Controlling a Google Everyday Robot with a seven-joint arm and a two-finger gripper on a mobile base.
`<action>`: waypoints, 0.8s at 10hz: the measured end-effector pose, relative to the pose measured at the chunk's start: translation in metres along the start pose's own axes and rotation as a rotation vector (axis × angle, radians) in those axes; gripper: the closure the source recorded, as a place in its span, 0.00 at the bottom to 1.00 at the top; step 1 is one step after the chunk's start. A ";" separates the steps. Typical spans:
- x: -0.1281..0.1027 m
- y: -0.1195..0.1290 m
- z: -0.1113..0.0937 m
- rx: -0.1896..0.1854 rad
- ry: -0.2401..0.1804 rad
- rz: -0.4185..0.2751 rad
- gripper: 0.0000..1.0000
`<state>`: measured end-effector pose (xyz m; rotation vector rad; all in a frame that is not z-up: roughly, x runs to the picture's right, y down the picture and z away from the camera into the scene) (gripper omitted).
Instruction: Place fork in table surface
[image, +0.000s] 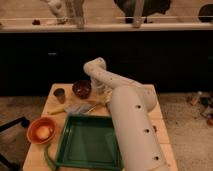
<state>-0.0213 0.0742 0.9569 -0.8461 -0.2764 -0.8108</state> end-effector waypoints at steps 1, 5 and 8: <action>0.001 -0.001 0.000 0.005 0.006 -0.021 1.00; 0.002 -0.005 -0.002 0.028 0.025 -0.104 1.00; -0.002 -0.010 0.000 0.052 0.029 -0.220 1.00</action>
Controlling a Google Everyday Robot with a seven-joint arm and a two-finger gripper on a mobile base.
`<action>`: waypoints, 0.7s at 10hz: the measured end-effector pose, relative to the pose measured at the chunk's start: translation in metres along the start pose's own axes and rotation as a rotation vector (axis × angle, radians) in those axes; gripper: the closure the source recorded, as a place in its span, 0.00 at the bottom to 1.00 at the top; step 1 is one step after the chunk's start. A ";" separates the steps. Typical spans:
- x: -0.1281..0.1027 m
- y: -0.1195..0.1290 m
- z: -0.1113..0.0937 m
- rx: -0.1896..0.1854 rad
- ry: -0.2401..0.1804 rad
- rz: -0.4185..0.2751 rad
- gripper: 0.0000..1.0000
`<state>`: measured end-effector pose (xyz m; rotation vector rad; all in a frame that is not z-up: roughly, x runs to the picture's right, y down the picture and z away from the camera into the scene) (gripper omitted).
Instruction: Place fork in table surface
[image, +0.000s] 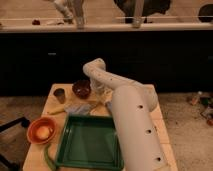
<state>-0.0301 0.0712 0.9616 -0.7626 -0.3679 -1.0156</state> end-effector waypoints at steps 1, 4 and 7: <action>0.000 -0.001 0.001 0.008 0.004 -0.068 1.00; -0.005 -0.007 0.003 0.022 -0.009 -0.147 1.00; -0.005 -0.008 0.004 0.020 -0.019 -0.157 0.96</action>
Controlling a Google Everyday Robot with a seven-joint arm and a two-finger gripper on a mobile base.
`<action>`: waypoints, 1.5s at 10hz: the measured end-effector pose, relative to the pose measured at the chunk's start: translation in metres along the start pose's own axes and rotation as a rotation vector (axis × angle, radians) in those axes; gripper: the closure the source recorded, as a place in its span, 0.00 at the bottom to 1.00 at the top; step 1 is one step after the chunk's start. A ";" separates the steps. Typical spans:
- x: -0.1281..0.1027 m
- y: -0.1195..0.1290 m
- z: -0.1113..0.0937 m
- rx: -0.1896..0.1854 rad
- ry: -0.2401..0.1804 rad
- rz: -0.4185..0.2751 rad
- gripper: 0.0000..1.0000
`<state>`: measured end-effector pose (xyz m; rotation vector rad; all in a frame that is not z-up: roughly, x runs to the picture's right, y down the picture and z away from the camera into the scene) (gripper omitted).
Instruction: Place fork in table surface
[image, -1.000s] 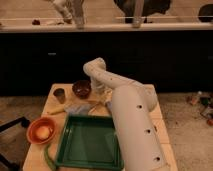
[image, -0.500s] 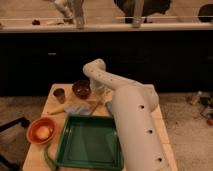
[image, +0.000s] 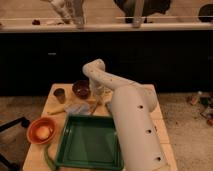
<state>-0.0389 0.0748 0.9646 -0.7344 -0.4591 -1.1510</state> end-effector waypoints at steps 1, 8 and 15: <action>0.000 0.000 0.000 0.000 0.000 0.001 0.87; 0.000 -0.001 0.001 -0.001 0.000 -0.001 0.21; -0.001 -0.002 0.001 -0.002 0.000 -0.002 0.20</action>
